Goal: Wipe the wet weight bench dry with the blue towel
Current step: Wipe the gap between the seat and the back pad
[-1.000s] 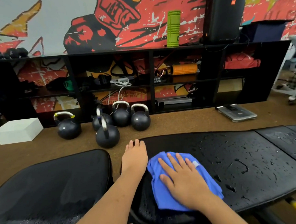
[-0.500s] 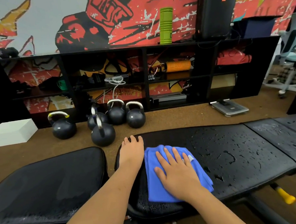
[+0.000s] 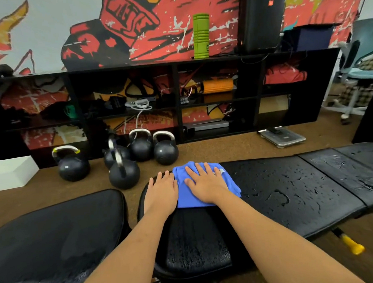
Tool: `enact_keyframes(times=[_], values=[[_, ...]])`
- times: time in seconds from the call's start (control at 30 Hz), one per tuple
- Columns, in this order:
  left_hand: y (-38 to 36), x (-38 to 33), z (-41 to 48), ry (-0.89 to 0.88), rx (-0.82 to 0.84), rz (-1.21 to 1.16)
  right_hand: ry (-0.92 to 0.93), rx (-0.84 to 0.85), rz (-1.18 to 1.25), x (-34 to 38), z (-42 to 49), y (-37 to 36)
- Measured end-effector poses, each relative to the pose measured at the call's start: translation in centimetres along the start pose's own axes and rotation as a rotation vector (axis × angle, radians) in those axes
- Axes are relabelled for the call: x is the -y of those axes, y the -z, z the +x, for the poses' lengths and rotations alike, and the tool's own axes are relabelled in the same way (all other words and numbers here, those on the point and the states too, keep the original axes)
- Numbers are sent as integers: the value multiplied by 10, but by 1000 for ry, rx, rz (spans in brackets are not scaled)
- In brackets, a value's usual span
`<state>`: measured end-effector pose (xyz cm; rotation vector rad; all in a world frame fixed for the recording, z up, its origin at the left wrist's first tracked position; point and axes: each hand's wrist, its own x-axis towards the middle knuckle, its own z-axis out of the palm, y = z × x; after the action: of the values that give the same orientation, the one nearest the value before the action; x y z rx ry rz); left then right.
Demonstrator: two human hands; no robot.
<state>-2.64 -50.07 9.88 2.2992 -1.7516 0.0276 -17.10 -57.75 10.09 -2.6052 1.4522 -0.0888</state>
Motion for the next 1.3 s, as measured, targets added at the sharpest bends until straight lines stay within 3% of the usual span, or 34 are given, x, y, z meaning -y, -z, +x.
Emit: enact_keyframes(times=[0.13,0.23,0.33,0.47,0.67,0.8,0.87,1.03,1.13,1.3], values=[[6,1,-1,5,34,-7,23,0,3,10,-55,-7],[6,0,0,-2,48,-17,127,-112,-64,14,-130,-20],[4,-3,2,14,50,-20,92,-188,-79,11,-160,-22],[1,-1,3,8,49,-5,93,-81,8,2,-104,-7],[-1,1,3,-5,37,-1,-76,-12,34,-5,14,5],[2,-1,0,-7,38,-6,-162,1,8,-1,-14,1],[4,-1,-2,0,41,-2,-108,14,17,1,-57,-7],[8,-10,10,60,109,6,-53,-170,-91,-4,-149,-14],[1,-21,15,105,115,-1,-32,-45,-41,-13,-126,-4],[-3,-17,14,33,71,-108,-114,-81,-24,-35,-13,0]])
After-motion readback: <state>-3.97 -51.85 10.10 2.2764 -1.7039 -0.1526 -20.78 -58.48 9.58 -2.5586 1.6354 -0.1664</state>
